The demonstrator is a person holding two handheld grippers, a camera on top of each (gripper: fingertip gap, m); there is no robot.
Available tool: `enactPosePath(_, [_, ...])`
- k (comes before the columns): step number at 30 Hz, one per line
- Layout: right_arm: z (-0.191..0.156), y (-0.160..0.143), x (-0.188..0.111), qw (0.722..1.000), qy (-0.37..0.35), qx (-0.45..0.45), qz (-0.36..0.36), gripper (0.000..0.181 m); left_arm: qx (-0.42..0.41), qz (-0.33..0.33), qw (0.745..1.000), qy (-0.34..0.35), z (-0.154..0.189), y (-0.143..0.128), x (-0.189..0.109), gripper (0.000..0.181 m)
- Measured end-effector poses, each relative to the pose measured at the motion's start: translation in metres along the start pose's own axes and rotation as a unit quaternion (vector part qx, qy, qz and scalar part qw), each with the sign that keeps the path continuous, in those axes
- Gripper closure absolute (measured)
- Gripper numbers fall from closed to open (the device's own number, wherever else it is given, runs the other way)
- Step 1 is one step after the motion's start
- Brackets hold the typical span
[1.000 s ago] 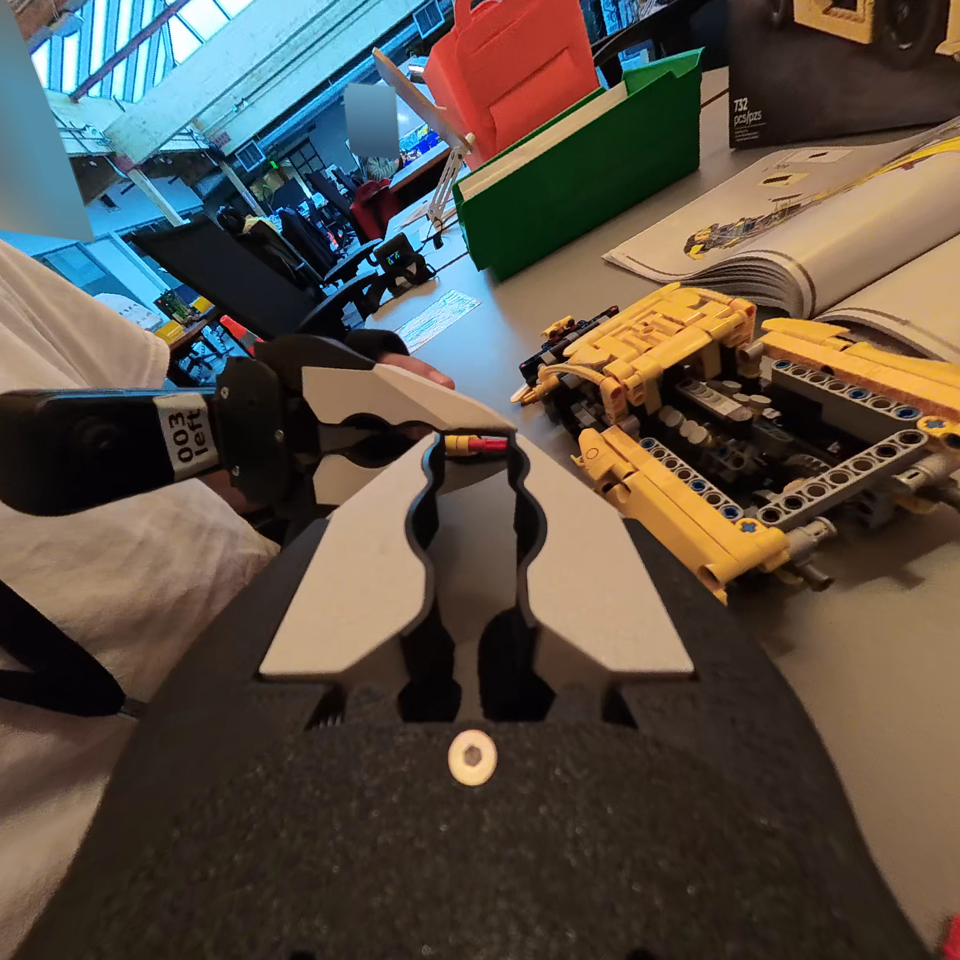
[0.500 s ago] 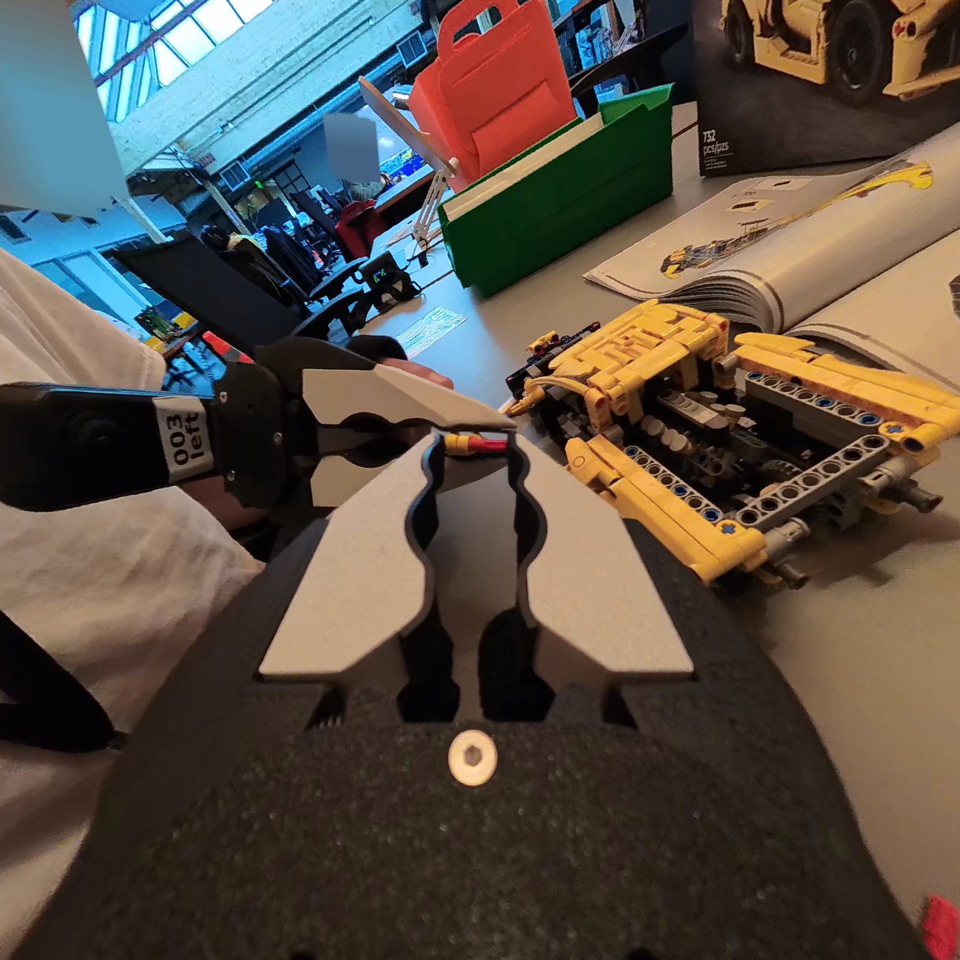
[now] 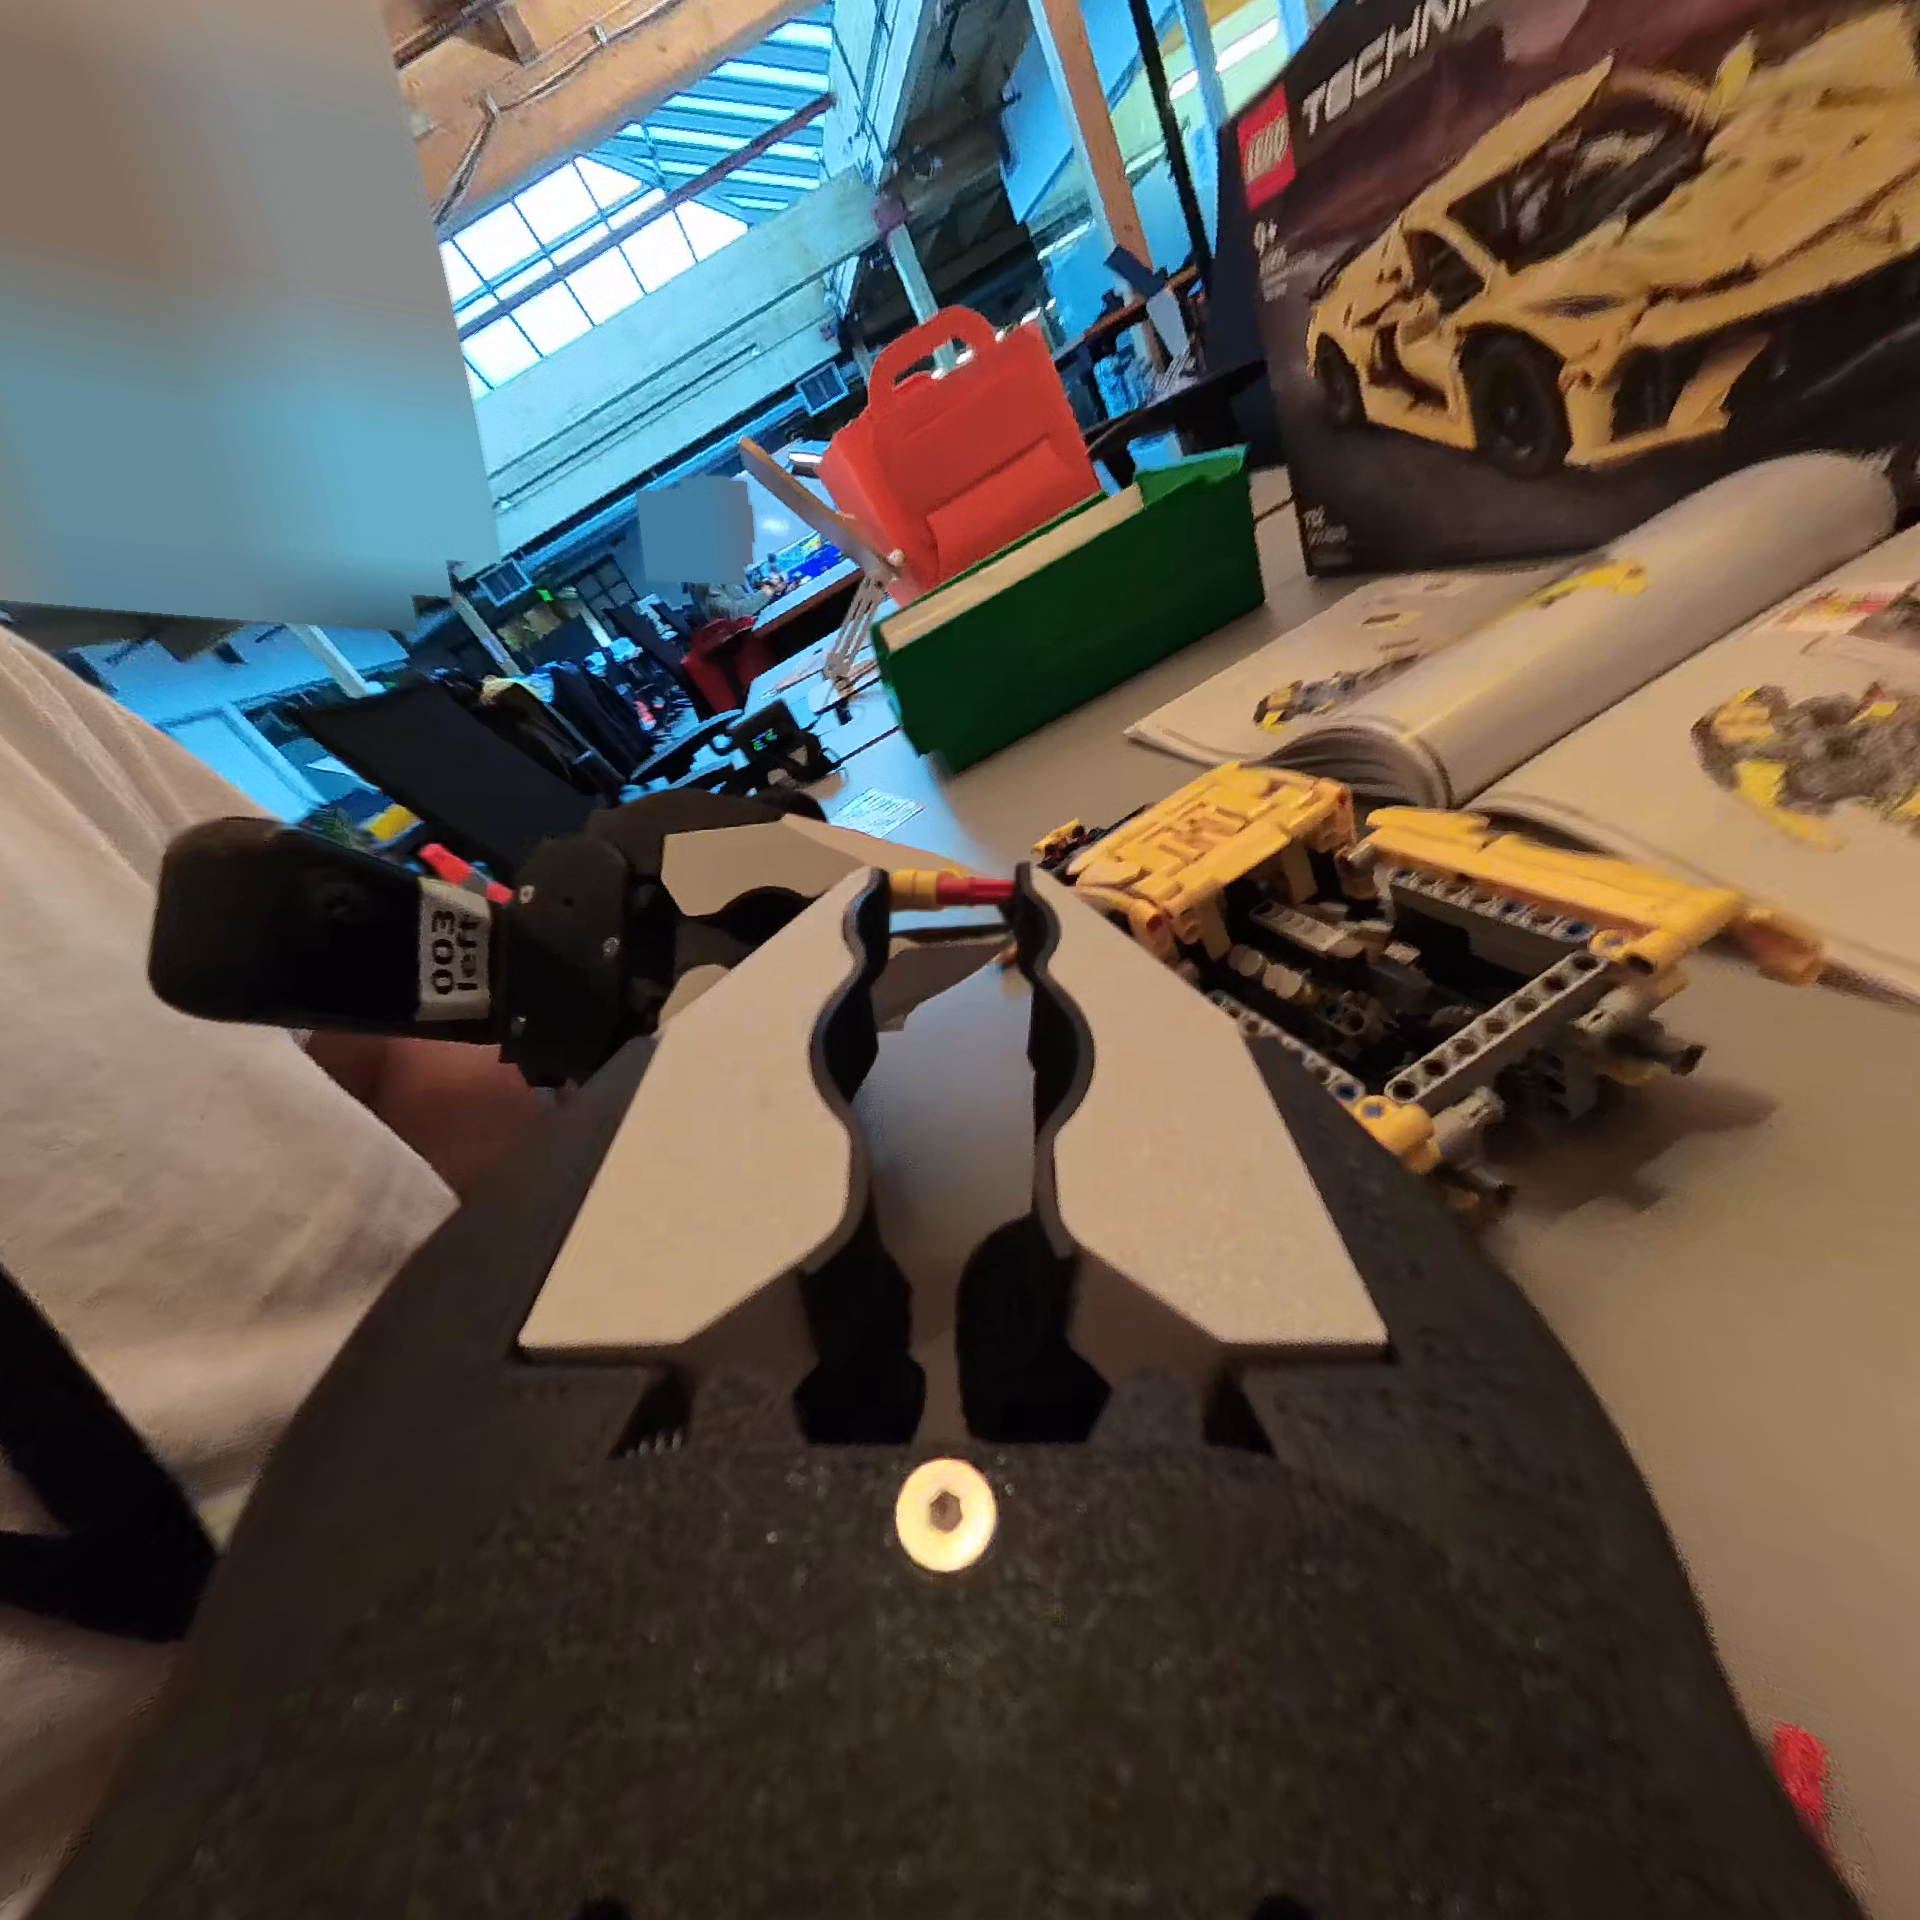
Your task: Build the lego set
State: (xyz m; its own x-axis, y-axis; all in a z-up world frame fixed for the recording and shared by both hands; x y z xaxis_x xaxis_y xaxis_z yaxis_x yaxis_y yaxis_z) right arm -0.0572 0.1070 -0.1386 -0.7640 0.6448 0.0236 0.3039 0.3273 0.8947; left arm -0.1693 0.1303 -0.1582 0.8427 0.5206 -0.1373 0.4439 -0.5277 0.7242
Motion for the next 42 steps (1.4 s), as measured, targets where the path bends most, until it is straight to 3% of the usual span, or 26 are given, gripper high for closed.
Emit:
enactPosePath(4, [-0.009,0.012,-0.005,0.991,-0.052,-0.115,0.036,0.159,-0.021,0.006,1.0,-0.007,-0.003,0.0,-0.002,0.174])
enactPosePath(9, [-0.018,0.023,-0.013,0.956,-0.132,-0.251,0.071,0.16,-0.037,0.008,0.999,-0.008,-0.005,0.0,-0.003,0.174])
enactPosePath(16, [-0.022,0.021,-0.01,0.934,-0.165,-0.313,0.053,0.159,-0.043,0.005,0.999,-0.012,-0.005,-0.001,-0.002,0.175])
enactPosePath(19, [-0.019,0.02,-0.01,0.939,-0.162,-0.299,0.051,0.159,-0.114,0.011,0.993,-0.032,-0.013,-0.003,-0.003,0.175])
enactPosePath(23, [-0.013,0.024,-0.016,0.95,-0.163,-0.258,0.068,0.159,-0.284,0.032,0.953,-0.104,-0.029,-0.011,-0.001,0.175])
enactPosePath(26, [-0.006,0.027,-0.021,0.957,-0.164,-0.226,0.081,0.159,-0.408,0.067,0.887,-0.204,-0.03,-0.011,-0.001,0.173])
enactPosePath(29, [-0.001,0.029,-0.024,0.958,-0.172,-0.213,0.086,0.16,-0.47,0.102,0.833,-0.272,-0.031,-0.007,-0.002,0.171])
enactPosePath(37, [0.004,0.026,-0.019,0.957,-0.178,-0.222,0.063,0.159,-0.491,0.097,0.804,-0.32,-0.018,-0.003,0.008,0.169])
enactPosePath(42, [0.003,0.022,-0.013,0.958,-0.169,-0.228,0.045,0.159,-0.492,0.107,0.801,-0.323,-0.01,0.004,0.011,0.167])
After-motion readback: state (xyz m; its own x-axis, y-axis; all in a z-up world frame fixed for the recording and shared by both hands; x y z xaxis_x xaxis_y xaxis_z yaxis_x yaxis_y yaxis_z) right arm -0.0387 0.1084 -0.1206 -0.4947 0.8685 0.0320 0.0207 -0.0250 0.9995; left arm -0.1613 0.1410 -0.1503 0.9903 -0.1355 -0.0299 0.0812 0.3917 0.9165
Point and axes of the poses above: each gripper's, where its closed fingertips meet, x out along the fingers, y out of its top, z = x × y across the jaws, the point moved 6 cm from there along -x, back along the fingers
